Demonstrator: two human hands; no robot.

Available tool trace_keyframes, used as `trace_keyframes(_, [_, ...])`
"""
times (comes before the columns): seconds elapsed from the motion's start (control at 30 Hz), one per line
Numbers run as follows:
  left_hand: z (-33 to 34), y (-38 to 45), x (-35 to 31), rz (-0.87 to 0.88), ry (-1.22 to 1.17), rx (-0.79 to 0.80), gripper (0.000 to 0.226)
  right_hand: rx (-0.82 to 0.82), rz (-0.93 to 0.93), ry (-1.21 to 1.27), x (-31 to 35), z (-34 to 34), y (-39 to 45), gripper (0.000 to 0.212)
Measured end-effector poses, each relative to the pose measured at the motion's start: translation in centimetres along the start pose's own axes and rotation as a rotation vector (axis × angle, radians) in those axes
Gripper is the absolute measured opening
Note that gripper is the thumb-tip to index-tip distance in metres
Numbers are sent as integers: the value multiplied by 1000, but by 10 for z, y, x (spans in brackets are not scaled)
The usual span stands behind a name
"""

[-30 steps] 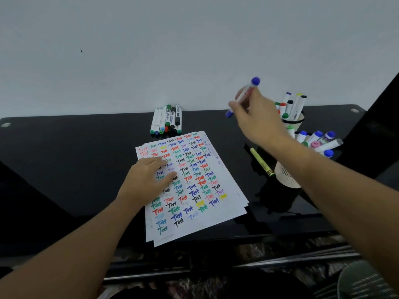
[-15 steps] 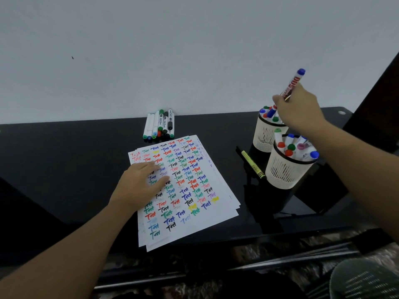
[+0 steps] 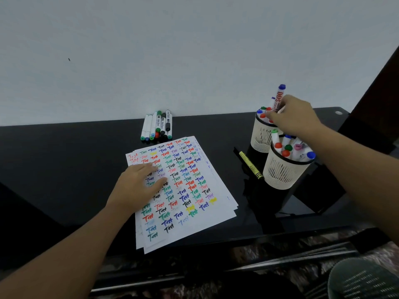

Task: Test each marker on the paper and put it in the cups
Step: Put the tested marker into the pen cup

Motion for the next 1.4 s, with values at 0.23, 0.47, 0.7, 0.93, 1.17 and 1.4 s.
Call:
trace_keyframes(0.23, [1, 0, 1, -1, 10, 12, 66, -68, -50, 54, 7, -1, -6, 36])
trace_keyframes(0.47, [2, 0, -1, 1, 28, 19, 66, -110, -123, -39, 27, -3, -9, 20])
trace_keyframes(0.7, [1, 0, -1, -5, 81, 29, 75, 22, -302, -42, 96, 8, -21, 24])
trace_keyframes(0.93, [12, 5, 6, -83, 130, 157, 90, 345, -510, -128, 154, 107, -42, 41])
trace_keyframes(1.17, [12, 5, 7, -86, 116, 158, 89, 488, -514, -186, 162, 202, -26, 35])
trace_keyframes(1.4, [11, 6, 8, -86, 90, 144, 82, 372, -496, -81, 188, 230, 29, 36])
Point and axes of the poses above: each hand's wrist, its own y-axis towards the middle knuckle, its own z-axis out of the palm, x = y × z, the point moved 10 cm from there along y, towards the middle knuckle, and after that the axes turned 9 degrees about x, right-handed, at the moved point
